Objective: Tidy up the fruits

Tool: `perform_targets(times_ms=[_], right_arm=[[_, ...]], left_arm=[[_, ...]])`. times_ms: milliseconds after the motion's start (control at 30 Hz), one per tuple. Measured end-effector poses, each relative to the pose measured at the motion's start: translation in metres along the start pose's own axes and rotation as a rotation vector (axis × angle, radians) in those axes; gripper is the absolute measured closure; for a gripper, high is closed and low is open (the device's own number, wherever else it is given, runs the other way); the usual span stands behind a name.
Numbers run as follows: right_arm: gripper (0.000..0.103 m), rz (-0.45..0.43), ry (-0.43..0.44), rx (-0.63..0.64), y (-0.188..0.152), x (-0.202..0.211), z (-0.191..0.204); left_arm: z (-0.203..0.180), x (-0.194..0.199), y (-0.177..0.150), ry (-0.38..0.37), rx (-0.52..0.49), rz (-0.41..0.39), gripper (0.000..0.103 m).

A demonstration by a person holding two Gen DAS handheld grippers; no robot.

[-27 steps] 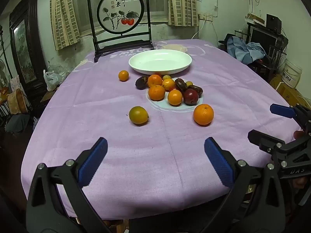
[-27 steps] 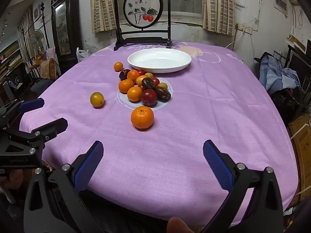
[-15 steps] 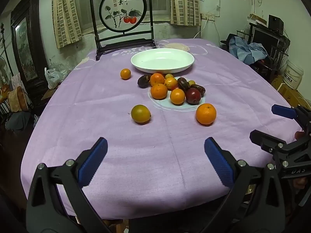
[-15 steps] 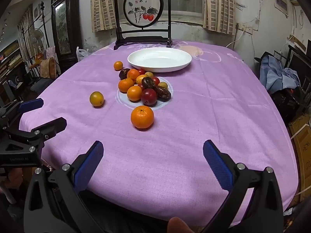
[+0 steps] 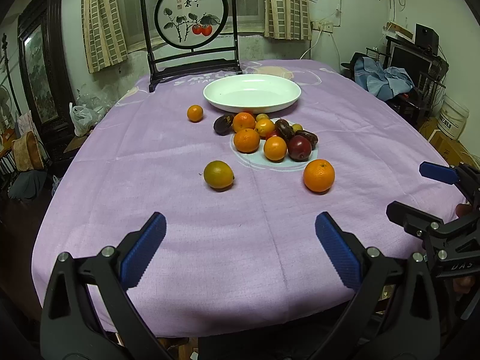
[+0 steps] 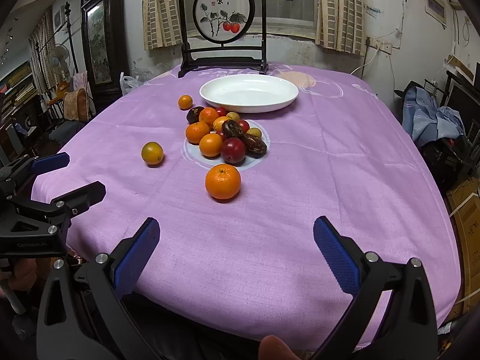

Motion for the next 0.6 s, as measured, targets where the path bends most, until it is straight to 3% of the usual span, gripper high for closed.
perform_targets(times_ms=[600], right_arm=[[0.001,0.0,0.003,0.002,0.0003,0.0009,0.002]], left_arm=[[-0.0025,-0.0011,-0.0002,0.002,-0.004,0.002,0.002]])
Point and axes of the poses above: each gripper's, at about its wrist camera, not at the fingertips, and x roughly against the way its jaws point, z to its left, y to its top, the point moved 10 cm from there along -x, roughly the way its jaws point, and after that the axes turned 2 degrees about z, right-handed, at the moved point
